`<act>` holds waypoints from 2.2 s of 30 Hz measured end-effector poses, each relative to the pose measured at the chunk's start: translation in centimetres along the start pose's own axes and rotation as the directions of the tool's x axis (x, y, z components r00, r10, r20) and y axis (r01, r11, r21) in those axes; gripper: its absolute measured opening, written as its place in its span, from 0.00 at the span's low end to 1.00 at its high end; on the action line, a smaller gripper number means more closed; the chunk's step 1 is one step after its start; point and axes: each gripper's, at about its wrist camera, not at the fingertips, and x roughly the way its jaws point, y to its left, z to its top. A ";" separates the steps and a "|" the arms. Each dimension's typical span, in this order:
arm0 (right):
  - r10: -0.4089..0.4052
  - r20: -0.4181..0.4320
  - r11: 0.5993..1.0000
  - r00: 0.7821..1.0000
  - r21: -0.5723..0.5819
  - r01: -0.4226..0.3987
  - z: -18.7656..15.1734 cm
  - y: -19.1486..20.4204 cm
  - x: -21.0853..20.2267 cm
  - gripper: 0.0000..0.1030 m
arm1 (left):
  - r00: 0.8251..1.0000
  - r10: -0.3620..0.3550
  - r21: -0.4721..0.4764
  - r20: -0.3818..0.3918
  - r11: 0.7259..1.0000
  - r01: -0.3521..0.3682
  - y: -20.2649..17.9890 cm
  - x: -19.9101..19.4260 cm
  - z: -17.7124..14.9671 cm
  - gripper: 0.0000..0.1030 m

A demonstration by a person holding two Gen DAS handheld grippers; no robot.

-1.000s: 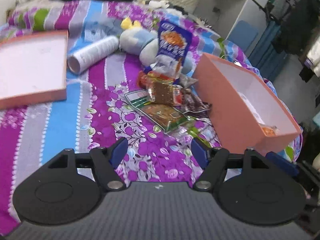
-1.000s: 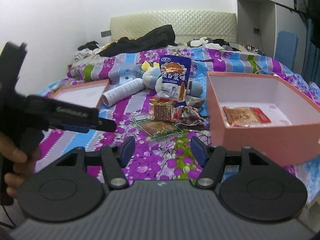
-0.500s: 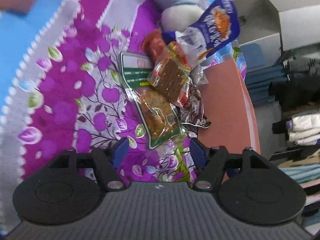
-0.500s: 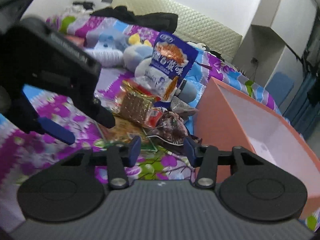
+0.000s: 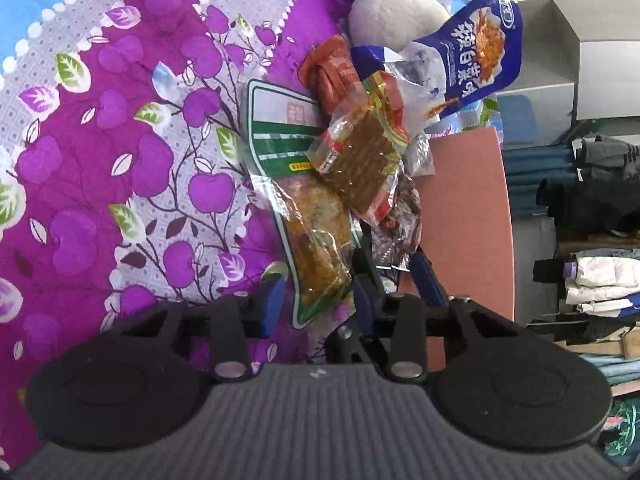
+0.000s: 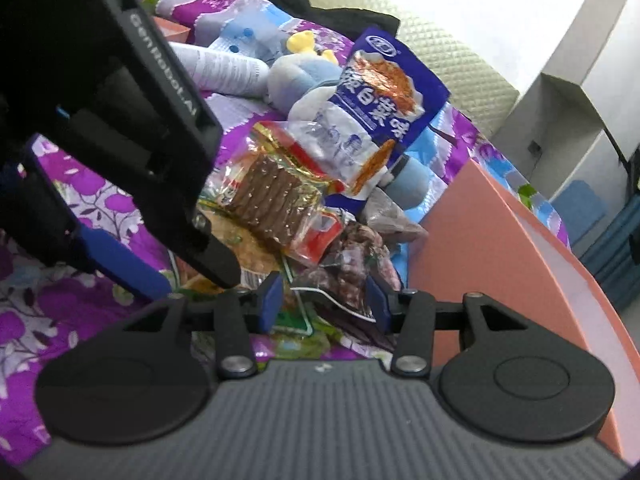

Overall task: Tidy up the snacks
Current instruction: 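Grasp the green-label clear packet with the left tool while the right tool grasps the white packet, then lift the green-label packet with the left tool while the right tool lifts the white packet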

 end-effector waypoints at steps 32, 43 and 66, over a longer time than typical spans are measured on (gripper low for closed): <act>0.052 0.018 0.989 0.998 0.135 -0.054 -1.4 -0.4 -10.7 0.03 | 0.984 0.124 0.145 0.132 0.979 -0.143 -0.2 -10.0 -6.1 0.13; 0.151 0.018 0.981 0.988 0.117 -0.152 -2.8 1.3 -16.4 0.03 | 0.976 0.172 0.145 0.135 0.971 -0.191 2.0 -15.3 -9.9 0.13; 0.333 0.060 0.870 0.941 0.365 -0.331 -4.8 -0.3 -17.7 0.82 | 0.870 0.423 0.132 0.253 0.876 -0.464 2.2 -17.9 -10.3 0.86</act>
